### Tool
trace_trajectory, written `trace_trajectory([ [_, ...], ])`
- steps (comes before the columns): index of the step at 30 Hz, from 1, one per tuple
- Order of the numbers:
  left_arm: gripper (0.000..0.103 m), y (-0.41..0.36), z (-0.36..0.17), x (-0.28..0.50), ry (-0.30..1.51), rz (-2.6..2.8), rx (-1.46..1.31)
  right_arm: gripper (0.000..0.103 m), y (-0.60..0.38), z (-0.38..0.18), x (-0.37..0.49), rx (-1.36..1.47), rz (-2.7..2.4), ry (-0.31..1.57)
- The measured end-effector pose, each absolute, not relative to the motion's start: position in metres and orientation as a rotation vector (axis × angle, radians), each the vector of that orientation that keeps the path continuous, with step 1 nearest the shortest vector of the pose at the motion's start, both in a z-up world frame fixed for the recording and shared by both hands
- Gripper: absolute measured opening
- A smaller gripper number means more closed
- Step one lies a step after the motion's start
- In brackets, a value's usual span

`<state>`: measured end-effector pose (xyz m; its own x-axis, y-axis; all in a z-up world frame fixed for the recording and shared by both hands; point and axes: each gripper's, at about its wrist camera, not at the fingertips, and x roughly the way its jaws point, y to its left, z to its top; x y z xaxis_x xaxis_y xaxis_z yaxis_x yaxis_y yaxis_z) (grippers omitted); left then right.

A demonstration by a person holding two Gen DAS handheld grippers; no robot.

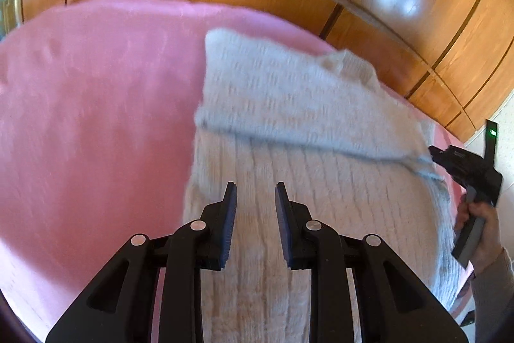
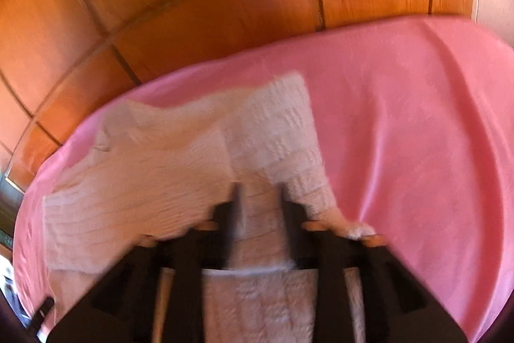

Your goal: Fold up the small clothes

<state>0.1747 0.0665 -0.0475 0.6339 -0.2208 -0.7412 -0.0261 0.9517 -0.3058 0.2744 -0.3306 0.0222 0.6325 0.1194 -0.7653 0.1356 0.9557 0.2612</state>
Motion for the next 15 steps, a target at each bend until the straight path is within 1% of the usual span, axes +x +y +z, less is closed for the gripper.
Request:
trace_trajectory([
  [3, 0.023, 0.072, -0.040, 0.189, 0.856, -0.091, -0.304, 0.041, -0.313, 0.034, 0.262, 0.286, 0.079, 0.855],
  [6, 0.023, 0.076, -0.036, 0.207, 0.842, -0.067, -0.310, 0.047, -0.274, 0.034, 0.261, 0.208, 0.168, 0.856],
  [8, 0.023, 0.078, -0.034, 0.216, 0.834, -0.052, -0.304, 0.055, -0.256, 0.029, 0.267, 0.153, 0.191, 0.871],
  [12, 0.023, 0.081, -0.032, 0.240, 0.831, -0.047, -0.287, 0.056, -0.244, 0.004, 0.285, 0.065, 0.136, 0.924],
  [15, 0.023, 0.079, -0.033, 0.258, 0.840, -0.067, -0.282, 0.057, -0.252, -0.011, 0.286, 0.022, 0.069, 0.903],
])
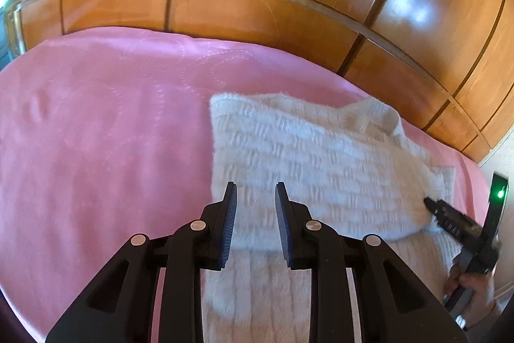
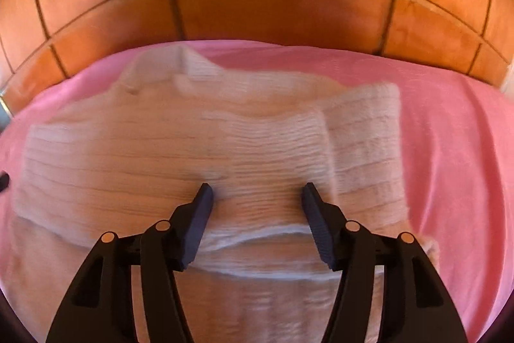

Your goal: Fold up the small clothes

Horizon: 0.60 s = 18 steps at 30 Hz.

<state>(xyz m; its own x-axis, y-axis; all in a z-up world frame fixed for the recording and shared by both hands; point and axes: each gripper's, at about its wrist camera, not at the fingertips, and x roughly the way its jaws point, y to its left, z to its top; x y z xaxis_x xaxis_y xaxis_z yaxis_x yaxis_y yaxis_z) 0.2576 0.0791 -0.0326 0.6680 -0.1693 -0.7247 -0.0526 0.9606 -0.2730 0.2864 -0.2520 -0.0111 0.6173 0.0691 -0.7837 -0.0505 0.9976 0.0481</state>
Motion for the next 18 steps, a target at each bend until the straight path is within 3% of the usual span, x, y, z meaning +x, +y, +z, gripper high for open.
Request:
trace_trajectory([
  [9, 0.026, 0.062, -0.080, 0.320, 0.916, -0.047, -0.224, 0.061, -0.247, -0.014, 0.276, -0.005, 0.042, 0.862],
  [15, 0.027, 0.058, -0.071, 0.308, 0.902, -0.026, -0.206, 0.063, -0.256, -0.013, 0.281, 0.023, 0.055, 0.859],
  [17, 0.043, 0.062, -0.063, 0.296, 0.900, -0.035, -0.221, 0.064, -0.257, -0.013, 0.281, 0.027, 0.058, 0.858],
  [18, 0.045, 0.066, -0.060, 0.288, 0.892, -0.043, -0.238, 0.064, -0.258, -0.013, 0.281, 0.028, 0.059, 0.858],
])
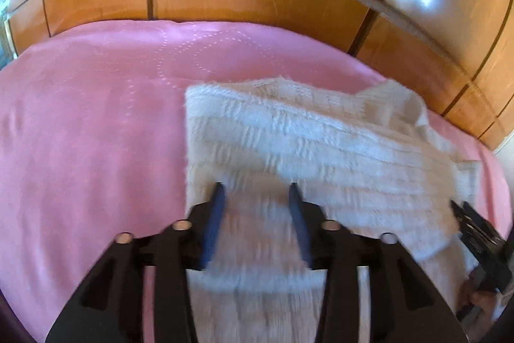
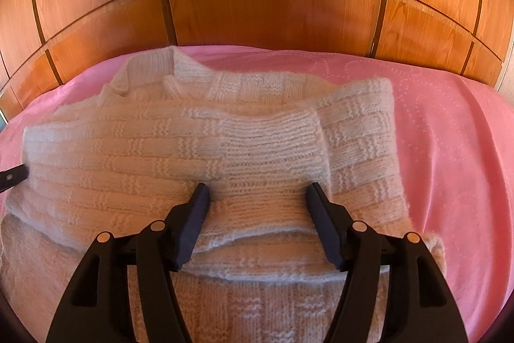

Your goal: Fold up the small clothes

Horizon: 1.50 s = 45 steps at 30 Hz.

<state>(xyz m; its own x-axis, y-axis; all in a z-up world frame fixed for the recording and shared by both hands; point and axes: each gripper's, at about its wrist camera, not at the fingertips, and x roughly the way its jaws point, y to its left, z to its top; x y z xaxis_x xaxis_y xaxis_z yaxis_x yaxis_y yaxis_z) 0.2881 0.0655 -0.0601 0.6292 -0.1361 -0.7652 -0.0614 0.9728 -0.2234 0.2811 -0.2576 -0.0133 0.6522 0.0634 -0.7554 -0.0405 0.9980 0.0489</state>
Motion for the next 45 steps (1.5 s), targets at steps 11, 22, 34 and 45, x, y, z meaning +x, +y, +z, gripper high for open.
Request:
trace_trajectory([
  [11, 0.045, 0.129, -0.060, 0.157, 0.928, -0.148, -0.438, 0.100, -0.270, 0.006, 0.263, 0.062, 0.096, 0.915],
  [22, 0.045, 0.102, -0.083, 0.074, 1.000, -0.395, -0.489, 0.099, -0.359, 0.000, 0.165, 0.194, 0.177, 1.082],
  [34, 0.024, 0.062, -0.091, 0.020, 1.074, -0.512, -0.374, 0.063, -0.371, -0.003, 0.039, 0.329, 0.348, 1.192],
  [45, 0.006, 0.067, -0.033, 0.043, 0.933, -0.615, -0.511, 0.012, -0.369, 0.041, 0.043, 0.434, 0.474, 1.114],
])
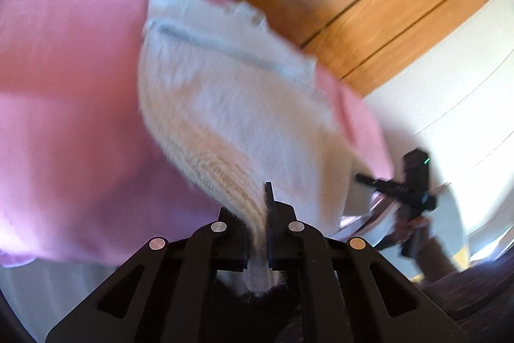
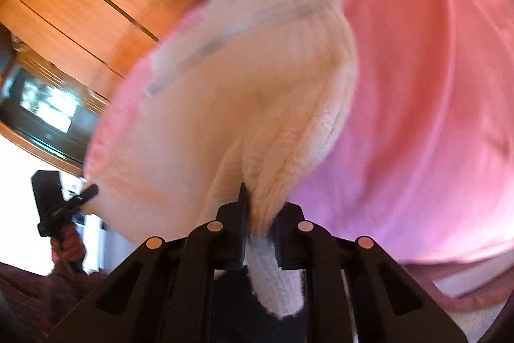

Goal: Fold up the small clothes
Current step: 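Grasp the hem with both grippers and fold it up toward the collar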

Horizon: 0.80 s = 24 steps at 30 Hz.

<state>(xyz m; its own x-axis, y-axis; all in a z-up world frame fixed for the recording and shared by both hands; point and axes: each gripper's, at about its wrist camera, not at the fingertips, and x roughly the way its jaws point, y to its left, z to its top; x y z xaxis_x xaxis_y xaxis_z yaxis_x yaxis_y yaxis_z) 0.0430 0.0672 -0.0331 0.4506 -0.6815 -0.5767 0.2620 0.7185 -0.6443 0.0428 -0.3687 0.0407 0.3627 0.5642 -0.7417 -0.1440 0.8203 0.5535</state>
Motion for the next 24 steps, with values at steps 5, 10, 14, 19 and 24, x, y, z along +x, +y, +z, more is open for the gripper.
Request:
trace_trajectory([
  [5, 0.006, 0.071, -0.013, 0.093, 0.868, -0.600, -0.565, 0.012, -0.368, 0.063, 0.091, 0.514, 0.467, 1.004],
  [10, 0.006, 0.090, -0.021, 0.145, 0.886, -0.482, -0.630, 0.009, -0.385, 0.050, 0.156, 0.612, 0.362, 0.993],
  [14, 0.011, 0.097, -0.036, 0.199, 0.932, -0.365, -0.673, 0.013, -0.390, 0.031, 0.201, 0.675, 0.297, 1.020],
  [19, 0.062, 0.128, -0.040, 0.216, 0.892, -0.239, -0.755, 0.079, -0.409, 0.038, 0.201, 0.702, 0.257, 0.971],
  [24, 0.062, 0.140, -0.052, 0.188, 0.924, -0.261, -0.646, 0.083, -0.428, 0.042, 0.179, 0.583, 0.282, 0.985],
])
